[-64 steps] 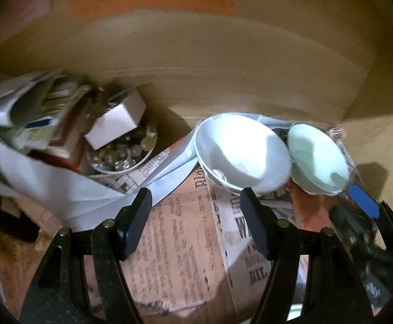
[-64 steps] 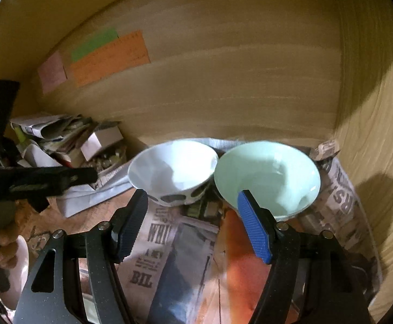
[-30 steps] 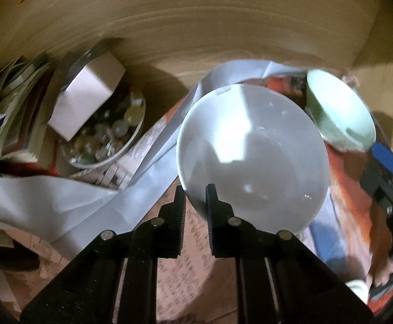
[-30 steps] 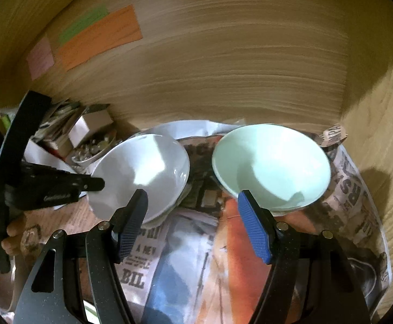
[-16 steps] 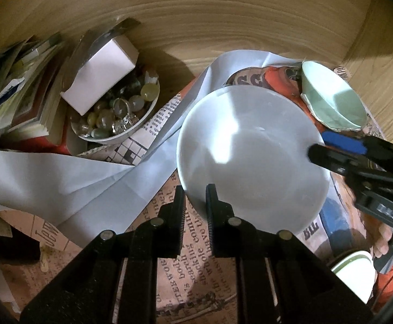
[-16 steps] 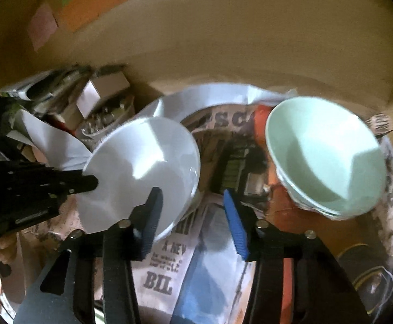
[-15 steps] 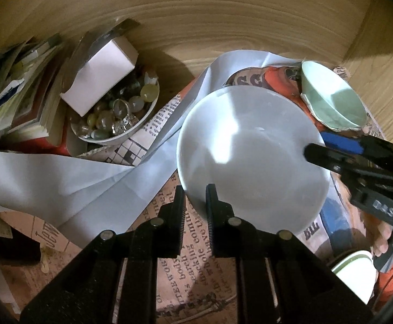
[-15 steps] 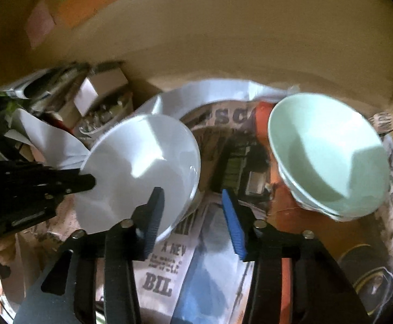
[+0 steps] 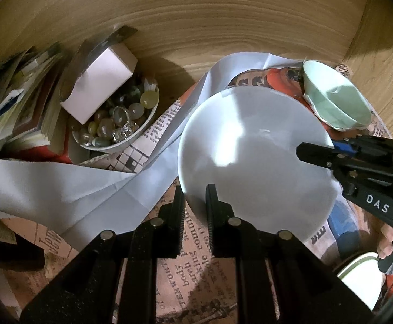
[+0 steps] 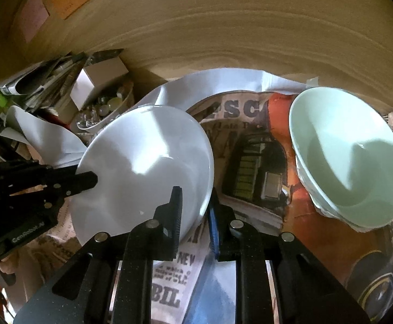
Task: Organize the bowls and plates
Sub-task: 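Lift the white cut-out bowl with both tools and carry it toward the stack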
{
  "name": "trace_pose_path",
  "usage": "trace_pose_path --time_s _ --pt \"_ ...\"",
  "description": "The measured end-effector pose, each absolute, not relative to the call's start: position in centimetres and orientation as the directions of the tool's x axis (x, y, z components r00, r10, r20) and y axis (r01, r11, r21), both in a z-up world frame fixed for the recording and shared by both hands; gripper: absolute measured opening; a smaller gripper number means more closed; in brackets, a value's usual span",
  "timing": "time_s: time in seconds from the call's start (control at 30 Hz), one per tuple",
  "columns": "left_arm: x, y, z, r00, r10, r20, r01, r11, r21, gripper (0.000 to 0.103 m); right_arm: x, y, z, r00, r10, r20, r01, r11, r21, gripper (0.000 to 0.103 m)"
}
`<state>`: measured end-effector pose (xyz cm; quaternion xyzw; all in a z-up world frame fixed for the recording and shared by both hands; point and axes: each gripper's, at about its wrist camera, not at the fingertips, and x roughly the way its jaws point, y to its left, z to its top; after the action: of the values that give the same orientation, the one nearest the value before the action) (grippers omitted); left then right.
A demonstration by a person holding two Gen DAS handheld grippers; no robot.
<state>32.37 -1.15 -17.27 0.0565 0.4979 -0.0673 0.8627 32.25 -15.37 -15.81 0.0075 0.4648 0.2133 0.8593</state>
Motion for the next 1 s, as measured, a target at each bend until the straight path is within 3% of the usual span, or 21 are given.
trace_pose_path --time_s 0.2,1.0 --pt "31.1 -1.1 -16.1 0.533 -0.052 -0.845 0.159 0.986 0.040 0.014 30.5 -14.6 -14.6 0.531 0.340 -0.776 -0.377 0.915 0.143 0.016" --pt "19.2 2.3 -10.3 0.700 -0.053 -0.712 0.085 0.996 0.010 0.014 21.4 -12.3 -9.2 0.615 0.435 -0.658 -0.456 0.877 0.154 0.016"
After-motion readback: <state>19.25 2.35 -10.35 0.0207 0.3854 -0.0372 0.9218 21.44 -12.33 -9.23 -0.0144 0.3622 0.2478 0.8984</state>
